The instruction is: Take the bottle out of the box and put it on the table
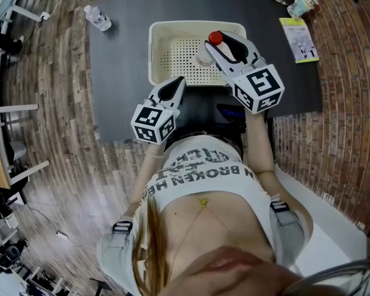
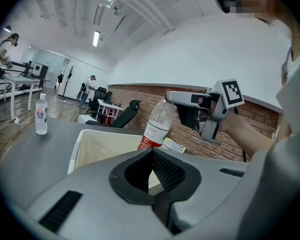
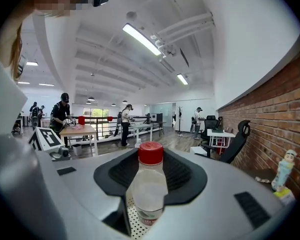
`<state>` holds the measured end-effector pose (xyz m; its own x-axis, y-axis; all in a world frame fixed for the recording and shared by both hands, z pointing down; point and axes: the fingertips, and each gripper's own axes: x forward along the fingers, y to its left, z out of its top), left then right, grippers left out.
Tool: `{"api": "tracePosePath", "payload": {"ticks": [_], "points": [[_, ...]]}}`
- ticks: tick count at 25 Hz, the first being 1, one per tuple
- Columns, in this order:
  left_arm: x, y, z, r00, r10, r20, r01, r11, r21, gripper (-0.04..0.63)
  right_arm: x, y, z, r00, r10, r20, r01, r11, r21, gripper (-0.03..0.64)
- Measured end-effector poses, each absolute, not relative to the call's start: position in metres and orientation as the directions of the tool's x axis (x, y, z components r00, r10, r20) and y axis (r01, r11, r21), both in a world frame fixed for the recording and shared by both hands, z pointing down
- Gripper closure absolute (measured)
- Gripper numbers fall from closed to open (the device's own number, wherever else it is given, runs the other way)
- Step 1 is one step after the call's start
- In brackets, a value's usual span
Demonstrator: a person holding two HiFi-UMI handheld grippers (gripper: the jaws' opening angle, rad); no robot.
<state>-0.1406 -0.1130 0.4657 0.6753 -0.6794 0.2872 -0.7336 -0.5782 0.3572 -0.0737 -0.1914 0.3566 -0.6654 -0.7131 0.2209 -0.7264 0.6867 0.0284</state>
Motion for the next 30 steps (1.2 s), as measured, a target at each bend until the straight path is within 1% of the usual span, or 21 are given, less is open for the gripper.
{"api": "tracePosePath", "payload": {"ticks": [9, 25, 30], "points": [[-0.14, -0.104, 0.462, 0.682, -0.678, 0.274, -0.727, -0.588, 0.356, 0.591, -0.08, -0.181, 0.344, -0.671, -0.712, 0.206, -0.721, 0.692, 0.043, 0.471], [-0.15, -0.08, 0.463, 0.696, -0.661, 0.279, -0.714, -0.602, 0.356, 0.591, -0.085, -0.165, 0.347, -0.65, -0.732, 0.204, -0.741, 0.671, 0.045, 0.471], [-0.152, -0.082, 0.461, 0.685, -0.672, 0.28, -0.725, -0.592, 0.352, 0.591, -0.079, -0.166, 0.343, -0.651, -0.734, 0.193, -0.743, 0.668, 0.04, 0.472]]}}
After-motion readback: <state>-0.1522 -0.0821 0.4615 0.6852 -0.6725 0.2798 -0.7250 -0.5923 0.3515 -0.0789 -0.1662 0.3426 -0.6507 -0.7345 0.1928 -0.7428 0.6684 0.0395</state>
